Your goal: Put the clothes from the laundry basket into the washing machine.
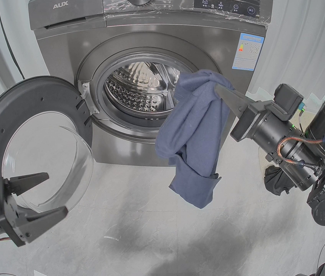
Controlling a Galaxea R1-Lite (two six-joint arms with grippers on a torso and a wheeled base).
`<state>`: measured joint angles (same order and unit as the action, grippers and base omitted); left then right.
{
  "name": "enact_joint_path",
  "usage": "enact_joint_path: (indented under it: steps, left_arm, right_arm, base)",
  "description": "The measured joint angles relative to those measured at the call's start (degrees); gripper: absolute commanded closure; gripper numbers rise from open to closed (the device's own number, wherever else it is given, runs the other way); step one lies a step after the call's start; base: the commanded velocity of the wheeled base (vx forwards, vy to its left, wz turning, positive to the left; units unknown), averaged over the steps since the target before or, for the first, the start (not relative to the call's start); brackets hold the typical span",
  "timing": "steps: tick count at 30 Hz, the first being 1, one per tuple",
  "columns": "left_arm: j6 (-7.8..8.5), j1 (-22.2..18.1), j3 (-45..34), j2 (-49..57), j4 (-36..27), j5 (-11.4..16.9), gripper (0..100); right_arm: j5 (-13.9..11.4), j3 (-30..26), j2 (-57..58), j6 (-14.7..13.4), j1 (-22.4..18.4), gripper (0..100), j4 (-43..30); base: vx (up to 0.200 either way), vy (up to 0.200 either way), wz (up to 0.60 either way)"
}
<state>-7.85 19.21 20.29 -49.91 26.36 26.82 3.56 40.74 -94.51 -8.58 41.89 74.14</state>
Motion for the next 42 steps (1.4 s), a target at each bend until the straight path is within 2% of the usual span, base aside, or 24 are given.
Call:
enact_joint_path:
  steps: [4,11,14,18,20,26,34,42]
  left_arm:
    - [-0.73,3.4,0.4,-7.3,4.2,-0.7,0]
    - [-1.76,6.6,1.3,-18.3,6.4,-1.1,0]
    - [-3.45,7.4,2.3,-22.3,8.1,-1.1,0]
    - [-6.92,7.9,4.5,-27.0,11.3,-0.9,0]
    - [-7.85,8.1,5.6,-29.0,11.9,-0.7,0]
    - [-8.24,9.6,7.3,-34.8,12.5,-0.9,0]
    - [-8.87,11.0,8.4,-41.4,16.9,-1.1,0]
    - [-12.29,12.8,8.6,-44.5,20.8,-1.0,0]
  right_arm:
    - [-0.3,2.5,-1.2,-0.1,0.2,100,0.3]
    - [-0.6,6.5,-4.0,-0.4,0.6,100,2.0]
    - [-0.6,7.4,-4.9,-0.5,0.6,100,2.2]
    - [-0.4,7.8,-5.5,-0.5,0.7,100,2.4]
    - [-0.3,7.9,-5.6,-0.5,0.7,100,2.4]
    - [-0.3,7.8,-5.8,-0.5,0.7,100,2.4]
    - [-0.1,7.8,-5.9,-0.6,0.6,100,2.4]
    - [0.0,7.8,-5.9,-0.5,0.6,100,2.4]
  base:
    - [0.000,0.000,0.00]
    - [0.000,0.000,0.00]
    - [0.000,0.000,0.00]
    - [0.000,0.000,0.00]
    - [0.000,0.000,0.00]
    - [0.000,0.000,0.00]
    - [0.000,0.000,0.00]
    - [0.000,0.000,0.00]
